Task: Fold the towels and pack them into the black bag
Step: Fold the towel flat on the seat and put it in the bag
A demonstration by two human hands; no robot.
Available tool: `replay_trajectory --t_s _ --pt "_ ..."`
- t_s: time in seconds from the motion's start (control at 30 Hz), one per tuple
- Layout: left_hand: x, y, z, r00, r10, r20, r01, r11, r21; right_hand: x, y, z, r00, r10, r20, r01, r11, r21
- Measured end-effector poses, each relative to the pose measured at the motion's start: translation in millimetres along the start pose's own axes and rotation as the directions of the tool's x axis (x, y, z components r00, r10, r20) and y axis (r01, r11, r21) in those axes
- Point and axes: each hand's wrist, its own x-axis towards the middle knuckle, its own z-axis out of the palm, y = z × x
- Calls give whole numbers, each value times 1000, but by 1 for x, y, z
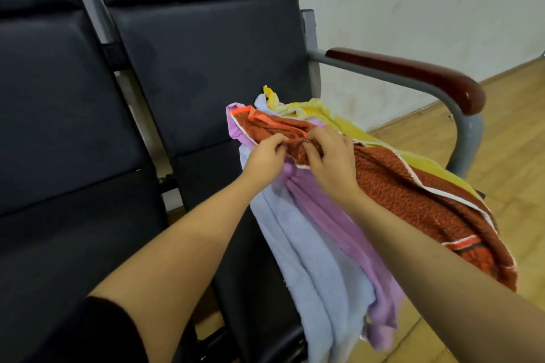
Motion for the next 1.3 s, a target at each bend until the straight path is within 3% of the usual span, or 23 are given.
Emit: replay_trajectory --t_s 0.2,0.3,0.57,0.7,0.87,1.1,1.2,1.3 --pt "-35 16 -44 983 23 -183 13 982 190 -16 -15 -9 972 40 232 43 938 -343" --pt "-50 26 -60 969 41 -245 17 973 229 -17 -33 -19 950 43 309 85 917 -390" --pt "-104 43 -137 919 89 -384 -32 988 151 2 -120 -20 984 -114 140 155 931 -331" --pt "-148 26 -178 906 -51 -420 110 987 119 -2 -184 3 975 -188 122 217 930 -297" --pt "-216 -12 -220 857 -174 -485 260 959 116 -35 -258 37 954 -200 223 248 945 -215" --pt "-290 -57 -271 746 -311 -589 384 923 -2 -86 -337 76 865 -240 440 213 971 111" --pt "-308 -74 -281 748 -401 -529 455 890 -31 -101 -357 89 802 -212 558 69 961 266" --pt "-316 -94 -274 744 -518 -422 564 826 -19 -109 -352 100 729 -182 660 13 967 253"
